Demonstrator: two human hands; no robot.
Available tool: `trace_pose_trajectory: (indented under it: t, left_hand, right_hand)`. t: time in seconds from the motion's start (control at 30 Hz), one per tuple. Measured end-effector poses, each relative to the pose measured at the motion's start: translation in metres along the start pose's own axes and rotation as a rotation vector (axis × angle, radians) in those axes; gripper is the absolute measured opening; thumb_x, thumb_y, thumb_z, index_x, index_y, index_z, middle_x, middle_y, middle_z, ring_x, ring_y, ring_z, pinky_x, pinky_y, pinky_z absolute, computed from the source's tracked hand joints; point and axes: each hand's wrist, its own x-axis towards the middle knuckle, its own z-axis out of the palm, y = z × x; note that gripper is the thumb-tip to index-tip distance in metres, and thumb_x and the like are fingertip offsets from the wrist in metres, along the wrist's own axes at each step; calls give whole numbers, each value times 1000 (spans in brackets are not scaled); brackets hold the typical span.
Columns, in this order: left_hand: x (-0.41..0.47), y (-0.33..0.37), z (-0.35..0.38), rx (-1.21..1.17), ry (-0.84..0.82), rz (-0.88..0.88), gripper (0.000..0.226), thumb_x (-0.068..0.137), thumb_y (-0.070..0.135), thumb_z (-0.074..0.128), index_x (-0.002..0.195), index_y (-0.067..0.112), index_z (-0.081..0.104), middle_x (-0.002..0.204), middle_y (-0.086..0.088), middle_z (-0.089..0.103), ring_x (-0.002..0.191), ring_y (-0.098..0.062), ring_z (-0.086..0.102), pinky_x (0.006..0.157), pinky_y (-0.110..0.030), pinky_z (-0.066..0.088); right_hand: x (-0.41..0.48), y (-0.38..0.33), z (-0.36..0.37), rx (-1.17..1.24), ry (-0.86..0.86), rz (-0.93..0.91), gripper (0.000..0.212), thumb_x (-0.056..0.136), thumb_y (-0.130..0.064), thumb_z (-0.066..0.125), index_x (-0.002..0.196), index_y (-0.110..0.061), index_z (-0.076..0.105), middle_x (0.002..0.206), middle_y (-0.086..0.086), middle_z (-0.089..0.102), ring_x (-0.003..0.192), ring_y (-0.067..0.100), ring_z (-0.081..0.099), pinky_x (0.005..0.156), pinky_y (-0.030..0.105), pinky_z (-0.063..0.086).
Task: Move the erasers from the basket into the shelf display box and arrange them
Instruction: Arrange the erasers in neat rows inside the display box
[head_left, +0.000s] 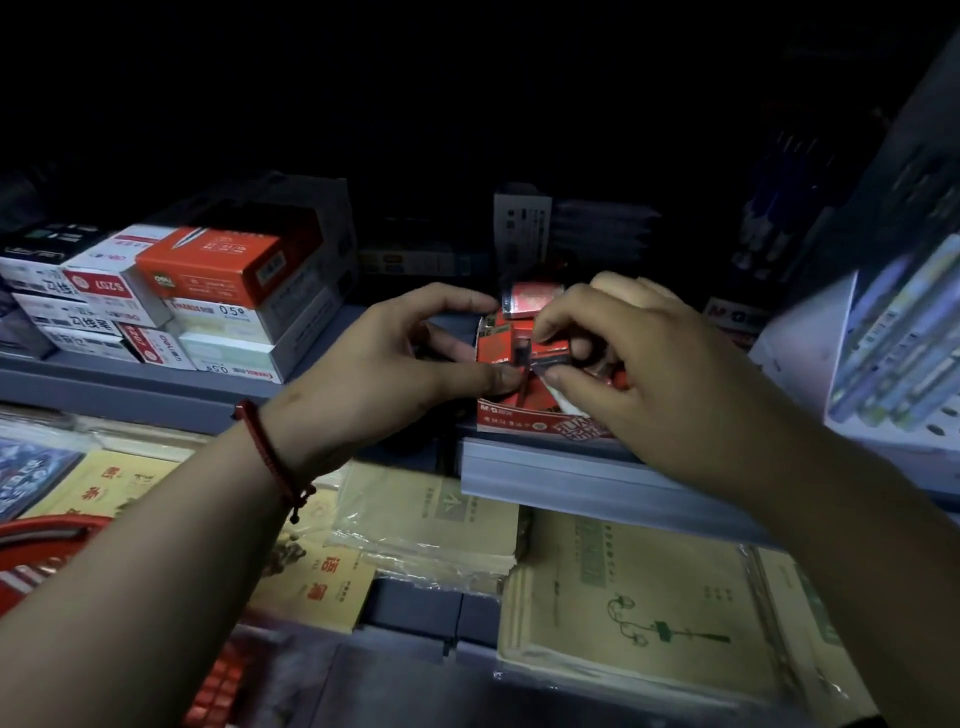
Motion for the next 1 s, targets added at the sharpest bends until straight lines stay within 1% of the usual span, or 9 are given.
trace_pose_trajectory:
  t: [0.1,0.23,0.4,0.47,0.57,0.67,0.8,0.9,1.0]
  left_hand:
    - [-2,0,-3,-60,-18,27,38,78,18,79,115,17,71,90,-14,73,71,-21,71,63,-24,58]
    - [-3,-3,-5,-74,-26,72,28,86,22,70,113,13,73,99,-24,69,73,-23,72,63,-23,58]
    - [-2,-4,-1,-156,74,117,24,98,20,57,112,6,70,77,-8,69,55,-18,67,51,-21,54]
    - [0,-5,1,-149,124,132,23,99,19,57,110,4,70,74,-8,66,52,-18,65,47,-22,53]
    - [3,-6,4,-117,174,137,21,100,18,58,108,3,70,77,-16,63,48,-17,64,45,-22,51]
    - [4,-5,6,-99,185,155,17,98,13,60,109,3,69,80,-16,61,53,-15,64,48,-25,54]
    - [7,-8,3,127,211,301,13,92,13,71,102,20,73,97,-3,65,70,-18,67,68,-26,57]
    - [5,-6,1,363,209,360,15,87,17,75,93,31,74,110,2,58,93,-6,63,79,-7,45]
    - [2,-1,3,432,169,346,14,87,20,72,91,33,75,109,7,55,102,-3,57,82,-4,42]
  right_hand:
    - [-1,1,-1,56,29,22,20,89,-23,67,102,-26,53,88,-13,47,82,6,46,71,24,38]
    - [-2,2,0,84,76,50,19,90,-17,65,101,-22,50,89,-16,45,82,3,49,69,12,35]
    - [-1,4,1,85,52,-42,19,92,-1,57,89,-20,59,91,-6,46,75,12,51,63,29,44]
    - [0,7,2,65,24,-47,23,92,0,57,85,-20,66,92,-7,46,77,12,52,64,32,45]
    - [2,9,4,33,-24,-17,22,91,-8,56,85,-21,72,91,-9,45,77,7,51,63,27,43]
    - [1,8,6,18,-62,13,15,89,-20,60,89,-24,75,89,-10,45,84,5,49,70,22,40]
    - [2,6,4,53,-75,63,13,86,-37,66,92,-31,76,89,-11,46,87,4,49,73,20,37]
    - [4,2,3,23,-113,90,31,82,-52,61,105,-37,75,89,-12,43,89,6,45,78,26,37]
    - [7,-6,2,-132,-199,110,49,83,-61,51,124,-38,67,92,-10,37,95,11,41,86,34,39]
